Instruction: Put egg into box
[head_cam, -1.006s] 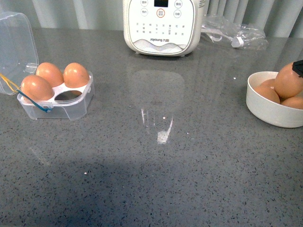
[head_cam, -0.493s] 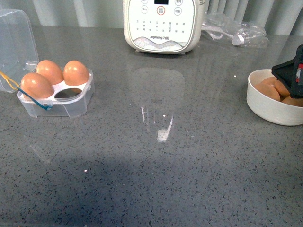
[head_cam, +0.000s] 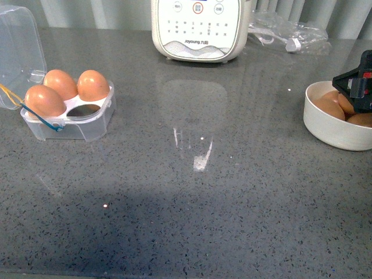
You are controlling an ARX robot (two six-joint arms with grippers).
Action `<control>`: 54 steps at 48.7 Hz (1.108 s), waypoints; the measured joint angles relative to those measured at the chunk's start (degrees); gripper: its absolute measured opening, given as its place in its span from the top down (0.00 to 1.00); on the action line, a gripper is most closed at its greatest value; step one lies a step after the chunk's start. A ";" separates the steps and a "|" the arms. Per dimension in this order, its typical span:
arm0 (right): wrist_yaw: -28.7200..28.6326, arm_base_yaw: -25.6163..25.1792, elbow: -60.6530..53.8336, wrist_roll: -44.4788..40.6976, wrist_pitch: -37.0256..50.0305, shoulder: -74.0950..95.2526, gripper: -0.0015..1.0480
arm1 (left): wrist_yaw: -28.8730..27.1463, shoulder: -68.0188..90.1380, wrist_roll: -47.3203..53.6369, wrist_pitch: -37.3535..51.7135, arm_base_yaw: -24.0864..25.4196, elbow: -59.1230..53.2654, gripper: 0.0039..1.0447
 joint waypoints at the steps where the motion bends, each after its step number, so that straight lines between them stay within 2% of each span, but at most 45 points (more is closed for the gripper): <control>1: 0.04 0.07 0.00 0.02 -0.04 0.09 0.42 | 0.00 0.00 0.00 0.00 0.00 0.00 0.06; 4: 0.09 0.44 0.07 0.17 -0.22 0.15 0.54 | 0.00 0.00 0.00 0.00 0.00 0.00 0.06; 7: 0.44 0.85 0.24 0.26 -0.44 0.07 0.59 | 0.00 0.00 0.00 0.00 0.00 0.00 0.06; 19: -0.02 4.50 1.20 1.92 -1.29 -5.97 0.59 | 0.00 0.00 0.00 0.00 0.00 0.00 0.06; 28: -2.21 12.13 5.46 5.68 -1.38 -9.57 0.59 | 0.00 0.00 0.00 0.00 0.00 0.00 0.06; 34: -4.15 19.80 8.59 7.08 -0.22 -6.69 0.59 | 0.00 0.00 0.00 0.00 0.00 0.00 0.06; 43: -6.91 26.58 13.31 8.00 0.90 0.09 0.60 | 0.00 0.00 0.00 0.00 0.00 0.00 0.06; 54: -7.06 29.46 18.18 7.80 -0.74 7.17 0.60 | 0.00 0.00 0.00 0.00 0.00 0.00 0.06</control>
